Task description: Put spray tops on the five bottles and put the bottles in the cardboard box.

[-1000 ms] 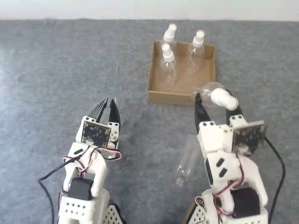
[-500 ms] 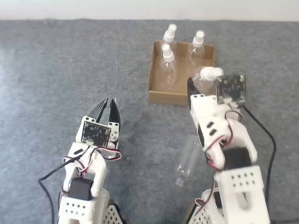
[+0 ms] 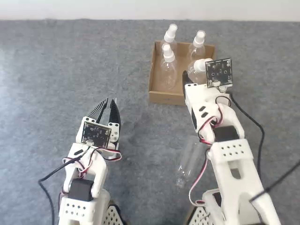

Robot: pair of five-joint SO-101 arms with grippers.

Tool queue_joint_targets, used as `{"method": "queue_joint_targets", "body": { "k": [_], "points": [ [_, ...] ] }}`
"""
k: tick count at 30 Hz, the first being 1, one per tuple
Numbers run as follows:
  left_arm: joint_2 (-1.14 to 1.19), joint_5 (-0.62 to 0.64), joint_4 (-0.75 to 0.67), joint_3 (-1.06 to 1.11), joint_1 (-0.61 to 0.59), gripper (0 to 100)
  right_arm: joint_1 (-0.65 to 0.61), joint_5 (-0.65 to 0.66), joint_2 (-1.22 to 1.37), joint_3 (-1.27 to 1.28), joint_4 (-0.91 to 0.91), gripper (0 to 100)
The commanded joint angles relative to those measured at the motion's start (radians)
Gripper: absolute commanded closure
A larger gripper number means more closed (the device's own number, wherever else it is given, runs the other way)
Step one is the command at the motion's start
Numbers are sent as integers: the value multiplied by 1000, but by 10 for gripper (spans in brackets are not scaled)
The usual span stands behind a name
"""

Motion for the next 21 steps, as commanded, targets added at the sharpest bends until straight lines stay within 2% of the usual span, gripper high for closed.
{"method": "queue_joint_targets", "body": {
  "k": [1, 21],
  "points": [
    [-17, -11, 6, -13, -5, 959, 2, 9, 28, -69, -71, 936],
    [-17, -12, 6, -13, -5, 959, 4, 5, 424, -295, -102, 936]
  ]
}}
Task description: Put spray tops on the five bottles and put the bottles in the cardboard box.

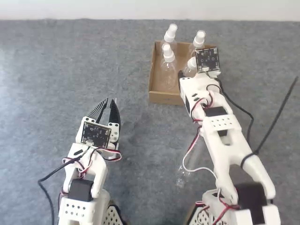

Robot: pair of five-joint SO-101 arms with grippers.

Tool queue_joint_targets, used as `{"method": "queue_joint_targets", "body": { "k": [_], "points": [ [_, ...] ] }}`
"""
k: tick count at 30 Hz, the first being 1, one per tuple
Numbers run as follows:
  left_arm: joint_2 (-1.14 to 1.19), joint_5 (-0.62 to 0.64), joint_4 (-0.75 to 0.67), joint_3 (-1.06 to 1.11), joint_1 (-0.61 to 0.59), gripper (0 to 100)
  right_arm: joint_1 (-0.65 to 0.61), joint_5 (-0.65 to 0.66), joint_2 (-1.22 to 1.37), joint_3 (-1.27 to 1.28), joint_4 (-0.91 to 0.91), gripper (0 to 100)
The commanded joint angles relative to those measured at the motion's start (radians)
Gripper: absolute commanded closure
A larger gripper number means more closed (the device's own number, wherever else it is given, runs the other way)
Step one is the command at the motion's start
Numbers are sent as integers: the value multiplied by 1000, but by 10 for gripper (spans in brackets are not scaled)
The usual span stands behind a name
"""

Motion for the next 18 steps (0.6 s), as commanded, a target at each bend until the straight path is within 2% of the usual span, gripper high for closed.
{"method": "queue_joint_targets", "body": {
  "k": [1, 18],
  "points": [
    [-17, -12, 6, -13, -5, 959, 4, 5, 12, -109, -27, 936],
    [-17, -12, 6, -13, -5, 959, 10, 14, 131, -187, -28, 936]
  ]
}}
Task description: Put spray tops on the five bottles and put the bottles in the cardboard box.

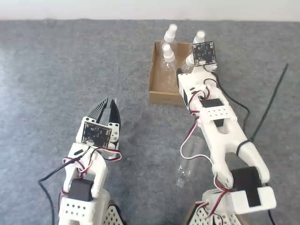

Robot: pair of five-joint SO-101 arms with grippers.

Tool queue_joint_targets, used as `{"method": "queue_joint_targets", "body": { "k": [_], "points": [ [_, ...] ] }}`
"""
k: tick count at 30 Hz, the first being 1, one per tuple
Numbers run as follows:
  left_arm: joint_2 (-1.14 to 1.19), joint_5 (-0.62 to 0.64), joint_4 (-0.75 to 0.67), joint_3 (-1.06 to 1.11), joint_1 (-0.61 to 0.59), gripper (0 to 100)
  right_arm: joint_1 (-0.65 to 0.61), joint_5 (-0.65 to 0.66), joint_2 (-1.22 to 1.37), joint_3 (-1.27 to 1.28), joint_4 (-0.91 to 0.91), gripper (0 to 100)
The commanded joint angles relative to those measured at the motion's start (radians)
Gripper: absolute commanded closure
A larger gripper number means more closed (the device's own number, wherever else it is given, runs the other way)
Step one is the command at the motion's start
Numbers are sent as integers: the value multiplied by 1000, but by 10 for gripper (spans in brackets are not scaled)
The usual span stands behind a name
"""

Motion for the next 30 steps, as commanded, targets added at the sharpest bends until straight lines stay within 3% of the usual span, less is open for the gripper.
{"method": "queue_joint_targets", "body": {
  "k": [1, 30],
  "points": [
    [-17, -6, 6, -13, -5, 959, 15, 14, -21, -69, -28, 936],
    [-17, -6, 6, -13, -5, 959, 45, 15, 159, -206, -19, 935]
  ]
}}
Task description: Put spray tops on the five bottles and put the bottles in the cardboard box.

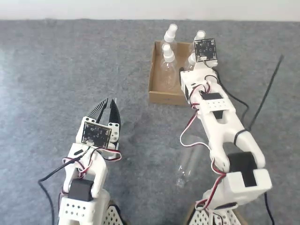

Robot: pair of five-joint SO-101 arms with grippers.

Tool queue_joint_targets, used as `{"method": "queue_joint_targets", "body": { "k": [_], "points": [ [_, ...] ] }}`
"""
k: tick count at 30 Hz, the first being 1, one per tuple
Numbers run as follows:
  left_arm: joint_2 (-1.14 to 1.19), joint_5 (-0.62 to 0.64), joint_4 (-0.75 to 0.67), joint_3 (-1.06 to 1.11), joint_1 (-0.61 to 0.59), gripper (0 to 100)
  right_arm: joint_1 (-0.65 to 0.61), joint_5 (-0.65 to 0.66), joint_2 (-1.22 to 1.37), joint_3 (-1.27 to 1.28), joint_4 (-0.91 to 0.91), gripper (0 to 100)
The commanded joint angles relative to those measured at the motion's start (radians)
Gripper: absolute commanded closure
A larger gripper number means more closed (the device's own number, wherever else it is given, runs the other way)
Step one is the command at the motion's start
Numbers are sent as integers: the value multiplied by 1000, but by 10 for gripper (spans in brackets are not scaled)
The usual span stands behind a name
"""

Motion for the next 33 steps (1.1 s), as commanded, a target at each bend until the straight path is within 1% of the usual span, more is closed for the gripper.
{"method": "queue_joint_targets", "body": {
  "k": [1, 7, 12, 25, 30, 33],
  "points": [
    [-17, -6, 6, -13, -5, 959, 15, 15, -13, -77, -19, 933],
    [-17, -6, 6, -13, -5, 959, 15, 17, -7, -77, -19, 931],
    [-17, -6, 6, -13, -5, 959, 12, 78, -2, -72, -18, 931],
    [-17, -6, 6, -13, -5, 959, 15, 78, -2, -72, -18, 928],
    [-17, -6, 6, -13, -5, 959, 15, 78, -2, -71, 2, 854],
    [-17, -6, 6, -13, -5, 959, 10, 77, -2, -74, 21, 838]
  ]
}}
